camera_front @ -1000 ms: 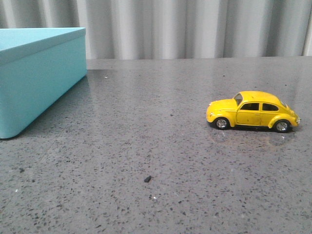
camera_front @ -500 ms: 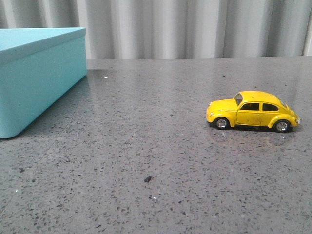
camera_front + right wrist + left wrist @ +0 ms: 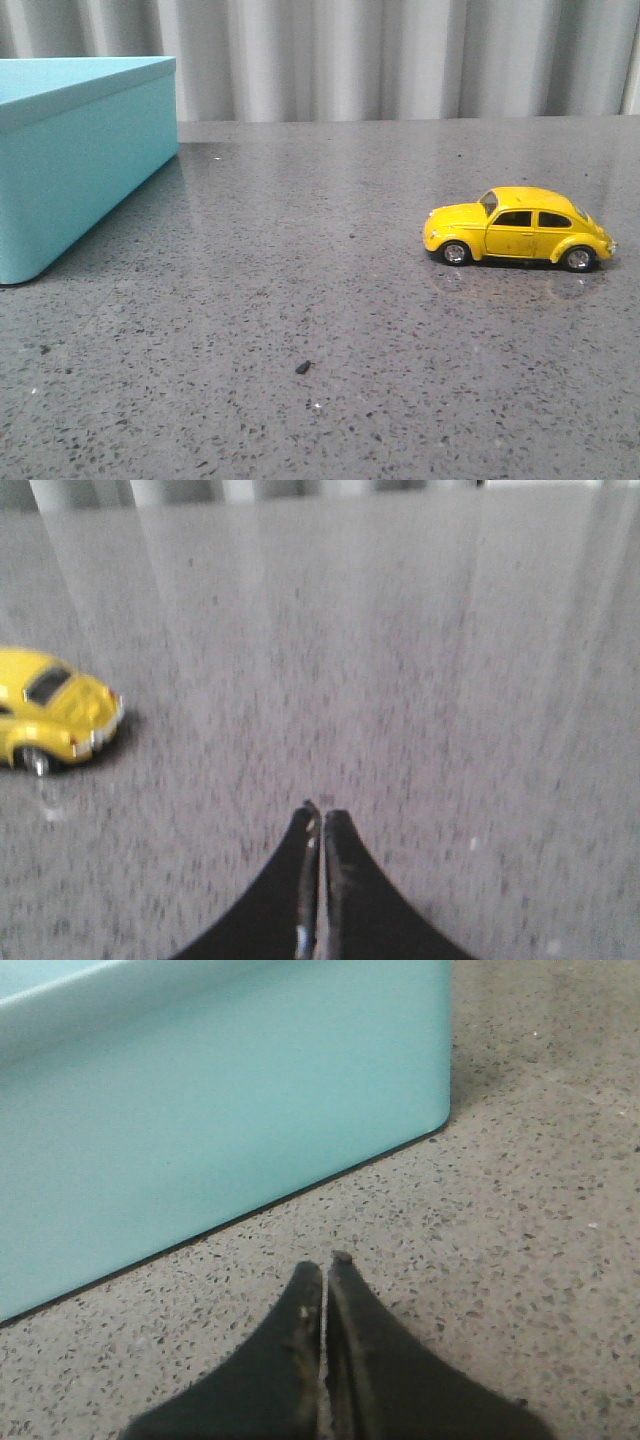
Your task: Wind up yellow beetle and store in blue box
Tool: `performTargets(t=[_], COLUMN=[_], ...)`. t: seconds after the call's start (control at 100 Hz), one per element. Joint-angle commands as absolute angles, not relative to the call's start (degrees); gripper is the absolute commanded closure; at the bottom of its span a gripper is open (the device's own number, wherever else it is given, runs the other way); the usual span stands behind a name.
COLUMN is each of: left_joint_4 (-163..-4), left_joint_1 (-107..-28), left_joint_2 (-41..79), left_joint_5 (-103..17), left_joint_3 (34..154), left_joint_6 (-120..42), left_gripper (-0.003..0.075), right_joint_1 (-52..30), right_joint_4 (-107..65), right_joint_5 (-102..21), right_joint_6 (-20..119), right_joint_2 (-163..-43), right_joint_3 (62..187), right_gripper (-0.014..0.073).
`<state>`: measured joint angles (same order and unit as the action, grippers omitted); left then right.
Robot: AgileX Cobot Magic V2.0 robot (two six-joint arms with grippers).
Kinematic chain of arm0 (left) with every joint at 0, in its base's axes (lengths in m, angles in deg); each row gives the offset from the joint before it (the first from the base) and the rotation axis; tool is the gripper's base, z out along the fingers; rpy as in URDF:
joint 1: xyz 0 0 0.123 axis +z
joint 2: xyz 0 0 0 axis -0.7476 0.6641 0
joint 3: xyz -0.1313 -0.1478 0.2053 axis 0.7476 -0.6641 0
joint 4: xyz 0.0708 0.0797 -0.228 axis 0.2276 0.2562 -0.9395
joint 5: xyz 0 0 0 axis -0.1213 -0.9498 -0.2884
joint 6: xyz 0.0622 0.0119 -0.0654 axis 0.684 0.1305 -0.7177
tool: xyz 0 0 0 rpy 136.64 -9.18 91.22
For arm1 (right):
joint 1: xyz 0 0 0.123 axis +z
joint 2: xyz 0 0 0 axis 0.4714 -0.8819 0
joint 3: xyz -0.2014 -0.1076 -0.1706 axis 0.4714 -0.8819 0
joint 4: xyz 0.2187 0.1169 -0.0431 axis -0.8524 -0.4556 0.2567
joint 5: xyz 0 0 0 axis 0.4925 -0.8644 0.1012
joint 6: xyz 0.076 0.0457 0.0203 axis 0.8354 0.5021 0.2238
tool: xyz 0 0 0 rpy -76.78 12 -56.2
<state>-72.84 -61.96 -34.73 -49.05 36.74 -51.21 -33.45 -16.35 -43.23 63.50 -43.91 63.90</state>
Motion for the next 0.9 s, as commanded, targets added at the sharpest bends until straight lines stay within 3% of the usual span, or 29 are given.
performTargets(t=[0.0,0.28,0.44,0.51,0.71,0.89], left_joint_4=[-73.4,-73.6,-76.1,-84.4,-128.1,-141.6], left_joint_1=[-62.5,-62.5,-62.5,-62.5,-62.5,-62.5], left_joint_2=[-34.3,-34.3,-34.3,-34.3,-34.3,-34.3], left_joint_5=[-45.4,-43.4,-34.4,-30.3,-21.6,-17.5], left_joint_3=[35.2,35.2,35.2,35.2,35.3,35.3], left_joint_6=[-51.3,-51.3,-51.3,-51.3,-51.3,-51.3], left_gripper=[0.0741,0.0741,0.0741,0.0741,0.0741,0.0741], right_joint_1=[-33.7,-33.7,-33.7,-33.7,-33.7,-33.7], right_joint_4=[-15.7,-15.9,-22.0,-25.9,-30.1,-30.1], right_joint_5=[-32.1,-5.2,-3.5,-8.6,-14.8,-15.7], right_joint_6=[63.0,65.3,69.4,72.8,72.8,72.8], right_joint_2=[-43.8,-43.8,-43.8,-44.0,-44.0,-44.0], right_joint_3=[62.5,62.6,62.8,62.8,63.4,66.8], right_gripper=[0.0635,0.0635,0.0635,0.0635,0.0635,0.0635])
